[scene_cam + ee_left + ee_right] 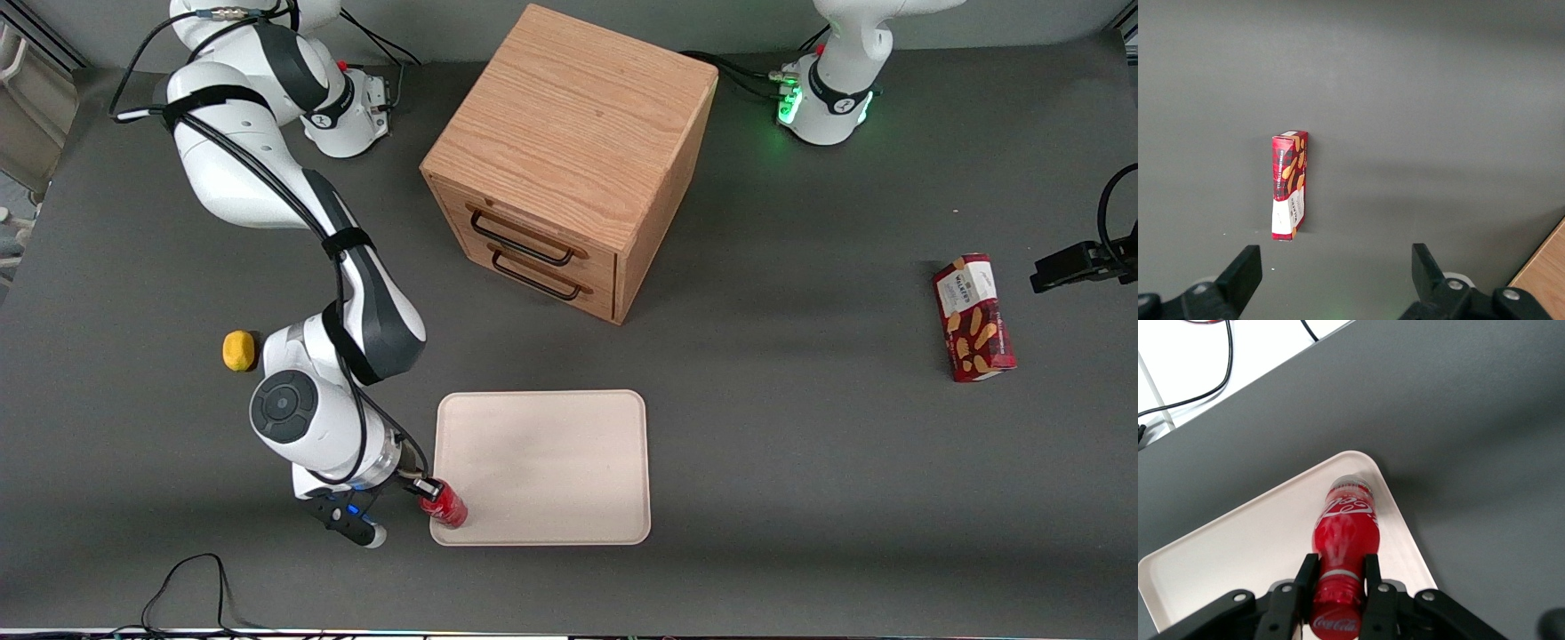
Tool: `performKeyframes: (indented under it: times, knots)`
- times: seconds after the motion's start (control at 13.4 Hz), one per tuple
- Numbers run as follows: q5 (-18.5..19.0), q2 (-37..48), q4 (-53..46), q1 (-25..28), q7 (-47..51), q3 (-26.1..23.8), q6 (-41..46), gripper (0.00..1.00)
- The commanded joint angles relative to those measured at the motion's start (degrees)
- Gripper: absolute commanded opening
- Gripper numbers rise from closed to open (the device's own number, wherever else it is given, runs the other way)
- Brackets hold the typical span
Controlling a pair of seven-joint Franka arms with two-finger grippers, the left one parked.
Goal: Place coke bottle on tray
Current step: 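Lower the bottle onto the tray corner and open the right gripper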
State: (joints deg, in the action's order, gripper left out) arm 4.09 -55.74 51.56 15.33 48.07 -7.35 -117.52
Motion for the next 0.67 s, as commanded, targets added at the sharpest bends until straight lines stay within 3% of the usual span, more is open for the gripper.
performKeyframes:
  times: [0.0, 0.15, 0.22, 0.3, 0.37, 0.6]
  knots:
    - [1.6, -1.6, -2.9, 1.1, 1.8, 0.2, -0.3, 0.00]
    - [1.6, -1.8, -2.9, 1.2, 1.8, 0.2, -0.3, 0.00]
    - [1.6, -1.9, -2.8, 1.2, 1.8, 0.2, -0.3, 0.16]
    - [1.6, -1.9, -2.7, 1.2, 1.8, 0.2, -0.3, 0.48]
    - [2.2, -1.9, -2.7, 1.3, 1.8, 0.2, -0.3, 0.99]
    - [3.2, -1.9, -2.6, 1.5, 2.2, 0.2, -0.2, 1.00]
